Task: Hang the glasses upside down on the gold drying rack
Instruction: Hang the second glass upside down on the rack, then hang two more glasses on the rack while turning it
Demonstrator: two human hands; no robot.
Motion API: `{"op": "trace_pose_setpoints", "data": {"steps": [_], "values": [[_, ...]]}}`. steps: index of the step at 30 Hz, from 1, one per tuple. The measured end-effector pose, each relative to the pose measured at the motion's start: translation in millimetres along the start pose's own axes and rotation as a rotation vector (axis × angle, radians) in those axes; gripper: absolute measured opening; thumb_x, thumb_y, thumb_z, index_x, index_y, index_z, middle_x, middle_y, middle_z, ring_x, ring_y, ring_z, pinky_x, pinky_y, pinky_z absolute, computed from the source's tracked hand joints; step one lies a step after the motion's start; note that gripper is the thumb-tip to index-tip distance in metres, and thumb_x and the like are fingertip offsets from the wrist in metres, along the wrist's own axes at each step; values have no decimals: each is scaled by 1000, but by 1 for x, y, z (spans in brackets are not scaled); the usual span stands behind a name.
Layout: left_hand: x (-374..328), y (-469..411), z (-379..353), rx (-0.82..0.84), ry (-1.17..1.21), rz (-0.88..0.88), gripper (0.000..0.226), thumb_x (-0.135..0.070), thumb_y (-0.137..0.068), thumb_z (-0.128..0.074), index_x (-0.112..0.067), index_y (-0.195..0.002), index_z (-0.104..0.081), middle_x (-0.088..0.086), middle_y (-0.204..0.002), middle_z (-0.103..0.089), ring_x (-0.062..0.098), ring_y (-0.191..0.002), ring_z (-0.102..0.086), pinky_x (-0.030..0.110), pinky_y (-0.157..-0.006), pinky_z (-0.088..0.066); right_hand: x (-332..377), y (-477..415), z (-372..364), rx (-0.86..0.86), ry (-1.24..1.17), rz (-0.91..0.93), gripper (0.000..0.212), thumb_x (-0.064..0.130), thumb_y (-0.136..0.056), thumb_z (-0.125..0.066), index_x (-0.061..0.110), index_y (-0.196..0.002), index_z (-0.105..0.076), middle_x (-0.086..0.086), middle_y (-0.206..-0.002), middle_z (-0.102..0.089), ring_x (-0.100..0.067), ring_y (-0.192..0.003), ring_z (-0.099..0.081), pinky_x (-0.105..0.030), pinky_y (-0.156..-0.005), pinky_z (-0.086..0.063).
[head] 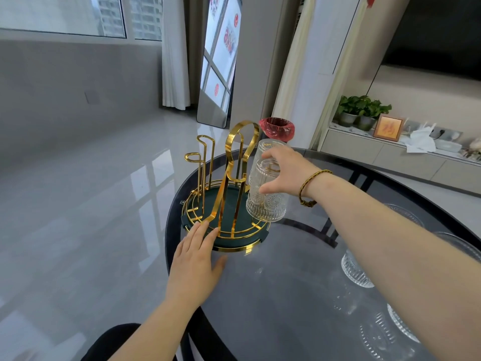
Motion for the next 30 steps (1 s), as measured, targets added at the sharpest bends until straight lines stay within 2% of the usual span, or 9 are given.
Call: {"op": "trace_pose_setpoints", "data": {"steps": [4, 10, 15, 20, 22, 27, 30], "values": [[-1, 1, 1, 6, 9, 10, 56, -39, -88, -46, -30, -138, -21, -6, -154, -13, 15, -142, -3, 34, -114, -4, -2, 0, -1, -25, 16, 6, 71, 32, -67, -71, 16, -127, -37, -11, -138, -33, -28, -126, -32, -41, -104, -34], [0, -1, -1, 0, 11, 22, 55, -39, -88, -47, -31, -137, -23, -5, -153, -15, 16, -142, -4, 35, -114, -5, -5, 3, -3, -61, -10, -6, 68, 37, -67, -70, 19, -126, -39, -10, -138, -34, -29, -127, -30, -44, -104, -32], [-1, -1, 1, -9, 7, 21, 54, -37, -88, -48, -28, -137, -26, -2, -152, -19, 18, -142, -8, 37, -115, -7, -8, 21, 0, -180, -76, -40, 69, 38, -69, -68, 20, -128, -37, -8, -138, -35, -27, -128, -27, -41, -104, -29], [-4, 7, 9, -13, -27, -22, 49, -32, -88, -50, -24, -134, -34, 2, -151, -24, 21, -141, -12, 39, -116, -9, -20, 76, 1, -300, -120, -124, 61, 34, -73, -66, 19, -125, -40, -6, -137, -38, -25, -128, -26, -37, -105, -25], [-11, 15, 9, 8, -27, -52, 48, -31, -88, -51, -23, -133, -37, 3, -150, -27, 22, -140, -15, 40, -116, -9, -27, 107, 0, -377, -156, -151, 57, 32, -73, -65, 19, -124, -42, -4, -135, -40, -23, -127, -27, -30, -103, -23], [-58, 41, -11, 137, 39, -209, 52, -31, -86, -54, -23, -133, -35, 1, -149, -28, 18, -140, -16, 36, -116, -8, -33, 184, -22, -627, -206, -121, 45, 21, -72, -67, 18, -114, -50, 7, -115, -44, -9, -112, -33, 2, -89, -14], [-89, 47, -27, 205, 37, -284, 53, -37, -88, -49, -24, -135, -31, -2, -151, -22, 15, -139, -14, 32, -115, -7, -42, 226, -44, -842, -241, -195, 44, 15, -67, -71, 17, -107, -53, 9, -112, -42, -1, -108, -31, 4, -93, -11]]}}
Point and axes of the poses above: each hand's wrist, its own y-axis away from the middle knuckle, its own z-axis out of the back of the hand, x = y × z, the point moved 1 cm from there along -y, towards the middle knuckle
